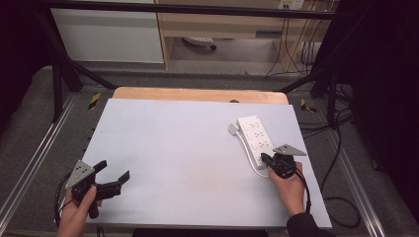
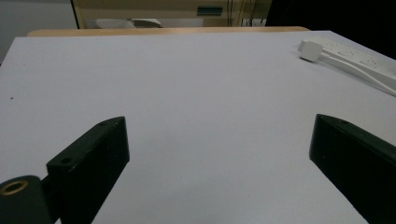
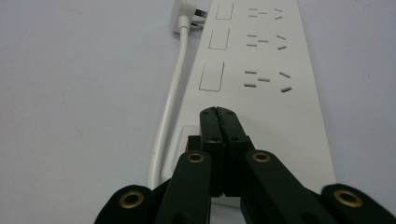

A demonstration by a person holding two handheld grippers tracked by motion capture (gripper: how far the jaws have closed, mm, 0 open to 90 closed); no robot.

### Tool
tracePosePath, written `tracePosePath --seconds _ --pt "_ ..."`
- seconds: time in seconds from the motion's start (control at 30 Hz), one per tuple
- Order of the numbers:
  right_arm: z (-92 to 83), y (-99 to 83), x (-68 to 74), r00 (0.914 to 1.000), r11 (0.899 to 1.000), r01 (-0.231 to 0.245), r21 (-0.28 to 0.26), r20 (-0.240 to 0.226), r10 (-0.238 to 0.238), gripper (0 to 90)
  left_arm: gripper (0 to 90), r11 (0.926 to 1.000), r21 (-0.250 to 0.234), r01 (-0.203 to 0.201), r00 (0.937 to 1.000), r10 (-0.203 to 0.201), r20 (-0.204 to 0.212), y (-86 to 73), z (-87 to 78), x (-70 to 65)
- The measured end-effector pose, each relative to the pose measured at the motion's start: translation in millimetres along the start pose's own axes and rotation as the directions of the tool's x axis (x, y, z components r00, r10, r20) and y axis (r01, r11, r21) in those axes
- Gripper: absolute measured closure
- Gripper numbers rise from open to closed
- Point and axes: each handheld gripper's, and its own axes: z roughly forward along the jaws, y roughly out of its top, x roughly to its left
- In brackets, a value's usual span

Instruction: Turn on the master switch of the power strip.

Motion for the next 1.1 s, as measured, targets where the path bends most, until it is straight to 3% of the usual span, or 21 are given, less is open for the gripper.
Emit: tracePosePath --seconds 1.1 --pt "-0.6 -0.7 -0.2 0.9999 1.0 0.011 -0.01 0.012 -0.01 90.0 5.5 1.0 -0.006 0.001 1.0 -0.001 0.0 0.1 -0.8 1.0"
